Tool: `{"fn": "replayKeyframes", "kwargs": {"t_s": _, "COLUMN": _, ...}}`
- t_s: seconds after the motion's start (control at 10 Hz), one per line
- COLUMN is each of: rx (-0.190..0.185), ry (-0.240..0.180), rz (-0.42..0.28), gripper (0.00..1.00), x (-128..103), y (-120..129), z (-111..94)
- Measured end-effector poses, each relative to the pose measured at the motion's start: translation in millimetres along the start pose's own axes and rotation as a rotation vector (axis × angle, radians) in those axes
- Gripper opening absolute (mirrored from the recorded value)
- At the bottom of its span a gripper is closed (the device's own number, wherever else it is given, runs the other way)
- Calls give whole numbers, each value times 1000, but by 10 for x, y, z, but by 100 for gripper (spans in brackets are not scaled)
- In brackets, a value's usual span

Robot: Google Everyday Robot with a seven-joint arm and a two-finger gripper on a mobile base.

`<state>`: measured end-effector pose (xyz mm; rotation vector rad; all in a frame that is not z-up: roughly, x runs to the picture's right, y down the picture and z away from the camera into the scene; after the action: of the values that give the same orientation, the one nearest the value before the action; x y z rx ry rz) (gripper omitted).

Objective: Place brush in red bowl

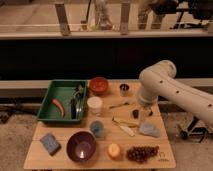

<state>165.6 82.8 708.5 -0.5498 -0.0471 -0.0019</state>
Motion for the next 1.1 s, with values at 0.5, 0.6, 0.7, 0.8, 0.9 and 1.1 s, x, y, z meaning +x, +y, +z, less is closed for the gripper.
{"fn": "replayKeyframes", "kwargs": {"t_s": 0.5, "rx": 9, "ry": -28, "rz": -19, "gripper": 80, "x": -200, "y": -111, "z": 117}}
{"fn": "replayKeyframes", "kwargs": {"t_s": 0.6, "rx": 13, "ry": -37, "rz": -27, "gripper": 80, "x": -296, "y": -156, "z": 148}}
{"fn": "replayKeyframes", "kwargs": {"t_s": 0.7, "rx": 16, "ry": -40, "rz": -32, "gripper": 80, "x": -349, "y": -183, "z": 166}}
{"fn": "replayKeyframes", "kwargs": {"t_s": 0.8, "rx": 17, "ry": -48, "rz": -39, "gripper": 80, "x": -407, "y": -199, "z": 186}}
{"fn": "replayKeyframes", "kwargs": {"t_s": 0.9, "rx": 21, "ry": -51, "rz": -43, "gripper": 80, "x": -412, "y": -217, "z": 208}}
{"fn": "replayKeyframes", "kwargs": {"t_s": 1.1, "rx": 26, "ry": -58, "rz": -54, "gripper": 80, "x": -474, "y": -263, "z": 242}}
